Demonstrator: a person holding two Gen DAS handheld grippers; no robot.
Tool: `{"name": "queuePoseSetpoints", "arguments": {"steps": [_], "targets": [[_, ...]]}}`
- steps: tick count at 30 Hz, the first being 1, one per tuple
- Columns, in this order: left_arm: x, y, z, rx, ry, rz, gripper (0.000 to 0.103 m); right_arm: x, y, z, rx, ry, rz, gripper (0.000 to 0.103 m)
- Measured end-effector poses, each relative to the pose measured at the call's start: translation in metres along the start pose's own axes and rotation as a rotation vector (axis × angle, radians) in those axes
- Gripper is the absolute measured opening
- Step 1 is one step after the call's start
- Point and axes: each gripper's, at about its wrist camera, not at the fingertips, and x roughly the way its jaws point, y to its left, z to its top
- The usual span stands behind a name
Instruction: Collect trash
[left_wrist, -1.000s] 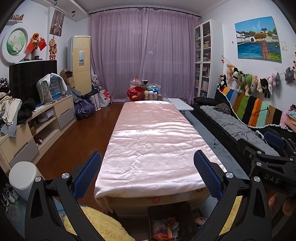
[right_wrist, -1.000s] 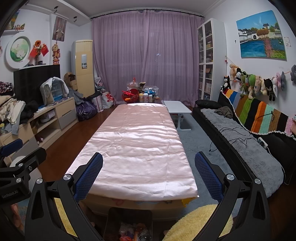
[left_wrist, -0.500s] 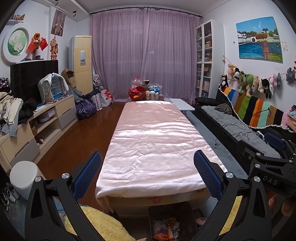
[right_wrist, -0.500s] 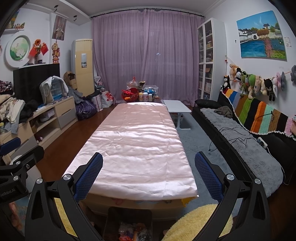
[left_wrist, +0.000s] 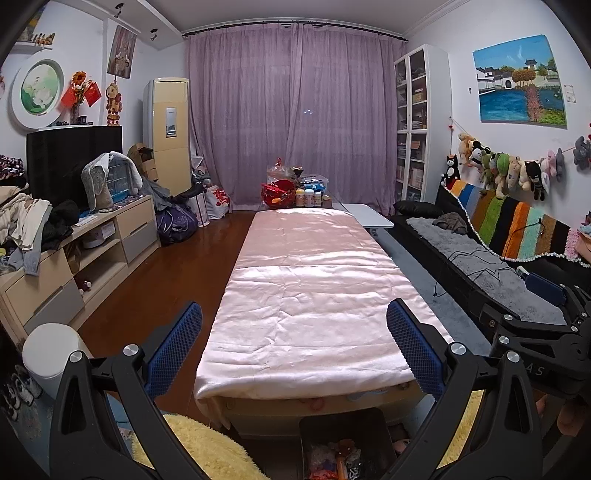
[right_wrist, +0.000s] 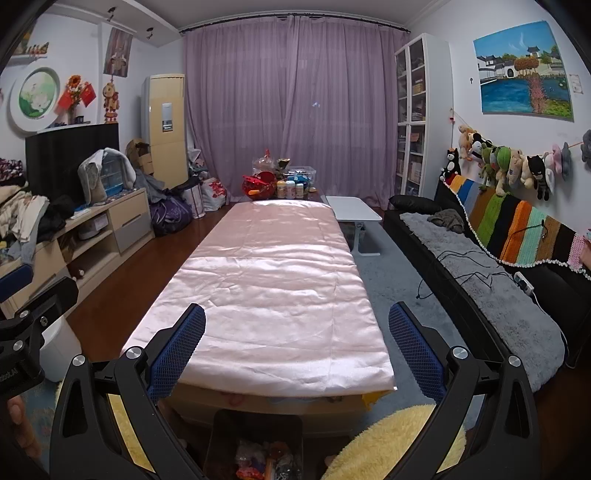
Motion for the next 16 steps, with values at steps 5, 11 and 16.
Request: {"name": "queuePoseSetpoints", "arguments": {"steps": [5, 11, 16], "targets": [[-0.0014, -0.0015, -0.0005, 0.010, -0.005, -0.001, 0.095, -0.0002, -0.0002, 0.0002, 0.000, 0.000, 0.000, 0.100], [0.0002, 0.0003, -0.0018, -0.006, 0.014, -0.019, 0.095, -0.0013, -0.0003, 0.0019, 0.000, -0.002, 0.004, 0.100], [0.0022, 0.0050, -0.0022, -0.017, 0.020, 0.011, 0.095, -0.0007, -0.0020, 0.0024, 0.005, -0.003, 0.005, 0.100]]}}
